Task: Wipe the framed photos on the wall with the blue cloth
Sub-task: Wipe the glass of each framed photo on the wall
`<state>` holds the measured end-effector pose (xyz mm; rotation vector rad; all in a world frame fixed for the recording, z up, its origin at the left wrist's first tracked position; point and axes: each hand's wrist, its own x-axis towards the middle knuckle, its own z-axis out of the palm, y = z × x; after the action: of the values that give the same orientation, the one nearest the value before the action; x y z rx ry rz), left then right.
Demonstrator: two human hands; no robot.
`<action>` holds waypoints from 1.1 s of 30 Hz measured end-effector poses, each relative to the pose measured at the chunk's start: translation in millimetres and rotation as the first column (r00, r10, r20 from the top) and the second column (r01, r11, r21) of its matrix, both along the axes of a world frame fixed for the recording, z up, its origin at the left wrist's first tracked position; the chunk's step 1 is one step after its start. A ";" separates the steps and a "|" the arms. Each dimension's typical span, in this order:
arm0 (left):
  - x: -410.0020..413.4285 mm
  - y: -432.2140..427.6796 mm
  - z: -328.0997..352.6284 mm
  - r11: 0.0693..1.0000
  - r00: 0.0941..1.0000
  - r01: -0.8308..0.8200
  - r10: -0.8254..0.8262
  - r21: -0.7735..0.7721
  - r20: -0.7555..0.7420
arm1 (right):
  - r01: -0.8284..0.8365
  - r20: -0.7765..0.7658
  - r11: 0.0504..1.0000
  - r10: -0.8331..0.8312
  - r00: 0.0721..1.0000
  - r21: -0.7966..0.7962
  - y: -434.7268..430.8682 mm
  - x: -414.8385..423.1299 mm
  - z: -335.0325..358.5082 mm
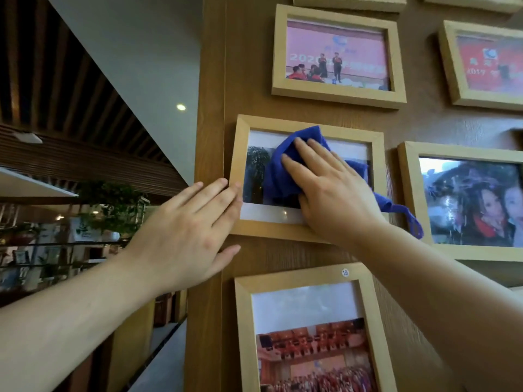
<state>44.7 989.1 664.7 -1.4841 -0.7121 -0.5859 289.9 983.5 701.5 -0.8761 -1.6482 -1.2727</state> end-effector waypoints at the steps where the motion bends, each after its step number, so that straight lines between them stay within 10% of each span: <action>1: 0.4 1.1 0.7 1.000 1.000 0.017 -0.017 -0.004 0.013 | 0.018 0.016 1.000 -0.018 1.000 -0.001 -0.1 -7.2 1.7; 10: 4.5 11.1 3.2 0.995 0.994 0.100 -0.101 0.030 0.038 | 0.014 0.084 0.999 -0.010 0.996 -0.039 -2.6 -27.9 1.4; 19: 4.2 16.0 3.9 0.992 0.991 0.120 -0.122 0.037 0.054 | 0.079 -0.176 0.995 -0.090 0.980 -0.066 -9.9 32.3 -2.8; 33: 5.3 12.9 3.4 0.986 0.983 0.164 -0.162 -0.011 0.090 | 0.059 0.073 0.993 -0.052 0.996 -0.100 -9.7 -25.5 -27.8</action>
<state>50.0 1002.0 668.1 -1.5511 -0.6697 -0.7764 264.4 973.8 673.7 -0.9541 -1.7686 -1.2791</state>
